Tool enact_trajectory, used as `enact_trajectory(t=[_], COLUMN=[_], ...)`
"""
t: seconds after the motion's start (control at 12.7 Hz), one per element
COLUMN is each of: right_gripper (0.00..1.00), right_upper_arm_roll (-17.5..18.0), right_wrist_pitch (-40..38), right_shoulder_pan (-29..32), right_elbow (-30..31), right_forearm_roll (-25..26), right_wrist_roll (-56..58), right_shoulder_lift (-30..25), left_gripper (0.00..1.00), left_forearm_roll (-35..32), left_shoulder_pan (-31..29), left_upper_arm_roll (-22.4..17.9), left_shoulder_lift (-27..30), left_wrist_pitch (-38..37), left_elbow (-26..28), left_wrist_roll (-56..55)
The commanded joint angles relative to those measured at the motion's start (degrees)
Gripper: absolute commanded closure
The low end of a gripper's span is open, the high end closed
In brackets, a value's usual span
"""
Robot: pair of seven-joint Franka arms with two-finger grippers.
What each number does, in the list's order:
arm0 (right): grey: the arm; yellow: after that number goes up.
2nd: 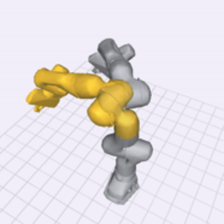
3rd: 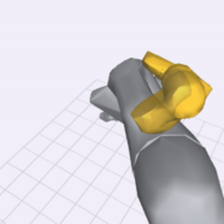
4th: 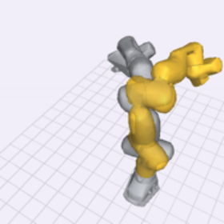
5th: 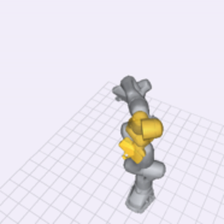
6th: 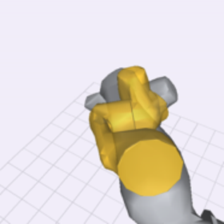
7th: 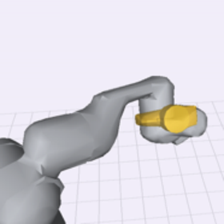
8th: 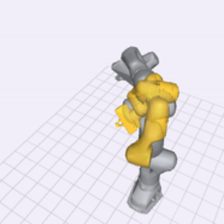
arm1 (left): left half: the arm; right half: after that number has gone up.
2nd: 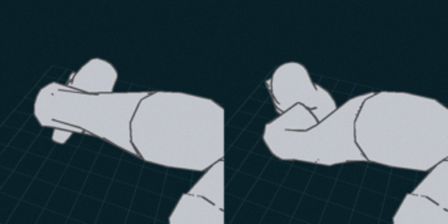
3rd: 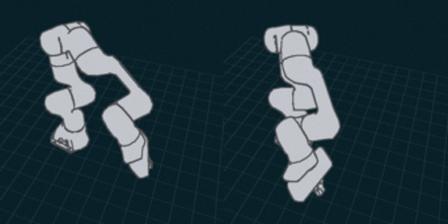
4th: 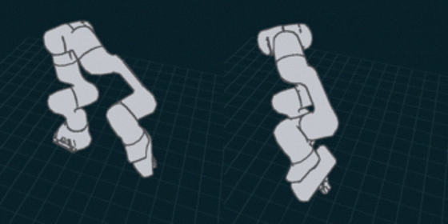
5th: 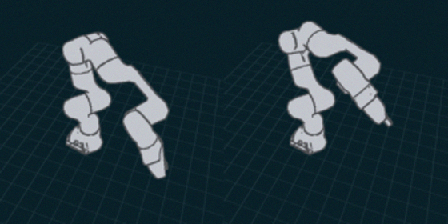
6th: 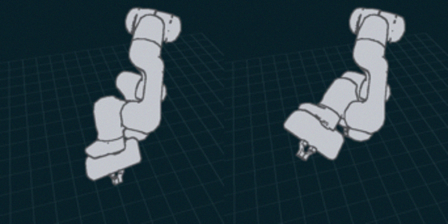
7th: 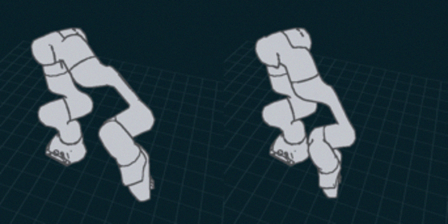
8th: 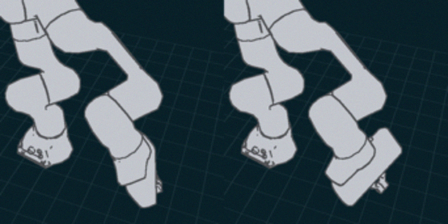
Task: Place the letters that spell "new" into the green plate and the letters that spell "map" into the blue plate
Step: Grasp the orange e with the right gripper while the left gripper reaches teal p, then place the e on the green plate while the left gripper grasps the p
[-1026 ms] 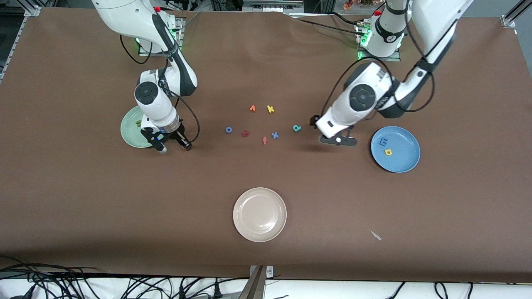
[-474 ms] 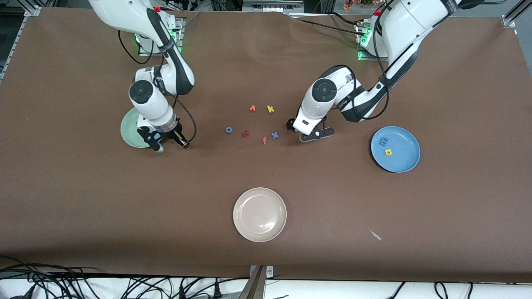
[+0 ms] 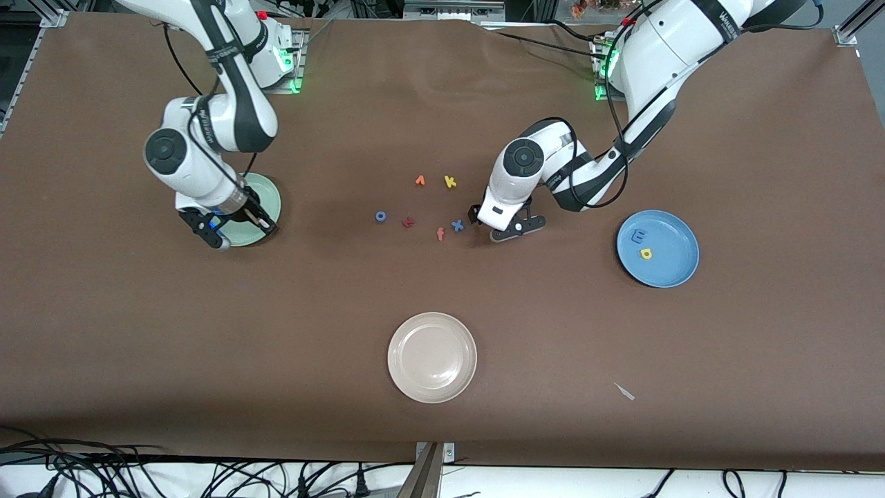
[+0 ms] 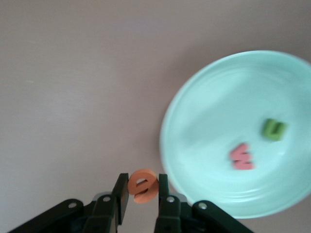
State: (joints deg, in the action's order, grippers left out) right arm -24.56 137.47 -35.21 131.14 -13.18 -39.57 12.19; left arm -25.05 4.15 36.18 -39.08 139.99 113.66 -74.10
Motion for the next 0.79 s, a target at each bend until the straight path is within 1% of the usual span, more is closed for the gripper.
enact_trajectory(t=[0.0, 0.08, 0.16, 0.24, 0.39, 0.47, 0.55, 0.63, 0.71], right_gripper=[0.81, 0.61, 0.38, 0.22, 0.09, 0.01, 0.01, 0.01, 0.01], right_upper_arm_roll=[-4.2, -4.6, -4.6, -4.6, -4.9, -5.0, -4.9, -4.9, -4.9], right_wrist_pitch=[-0.7, -0.7, -0.8, -0.8, -1.3, -1.5, -3.1, -5.0, -7.4], right_shoulder_pan=[-0.4, -0.3, -0.3, -0.3, -0.3, -0.3, -0.3, -0.3, -0.3], right_elbow=[3.5, 3.8, 3.7, 3.5, 3.2, 3.0, 1.9, -0.6, -3.1], right_forearm_roll=[-0.8, -0.9, -1.0, -1.0, -1.0, -1.0, -0.9, -0.8, -0.6], right_wrist_roll=[7.5, 9.1, 8.5, 7.9, 8.6, 9.1, 9.5, 9.5, 10.9], right_shoulder_lift=[-0.7, -0.6, -0.4, -0.3, -2.2, -4.6, -6.8, -7.2, -7.3], left_gripper=[0.21, 0.24, 0.28, 0.3, 0.38, 0.4, 0.46, 0.5, 0.51], left_forearm_roll=[-2.2, -2.2, -2.2, -2.3, -2.3, -2.3, -2.3, -2.3, -2.3], left_shoulder_pan=[1.5, 1.5, 1.5, 1.5, 1.5, 1.5, 1.5, 1.5, 1.6], left_upper_arm_roll=[-0.8, -0.8, -0.8, -0.8, -0.8, -0.8, -0.8, -0.8, -0.8], left_shoulder_lift=[-0.6, -0.6, -0.6, -0.6, -0.6, -0.6, -0.9, -1.0, -0.9], left_wrist_pitch=[-0.7, -0.8, -0.9, -0.9, -0.9, -0.9, -0.9, -1.0, -1.1], left_elbow=[-1.3, -1.3, -1.3, -1.3, -1.3, -1.3, -1.2, -1.2, -1.2], left_wrist_roll=[-1.9, -1.9, -1.9, -1.9, -1.9, -1.8, -1.8, -1.8, -1.8])
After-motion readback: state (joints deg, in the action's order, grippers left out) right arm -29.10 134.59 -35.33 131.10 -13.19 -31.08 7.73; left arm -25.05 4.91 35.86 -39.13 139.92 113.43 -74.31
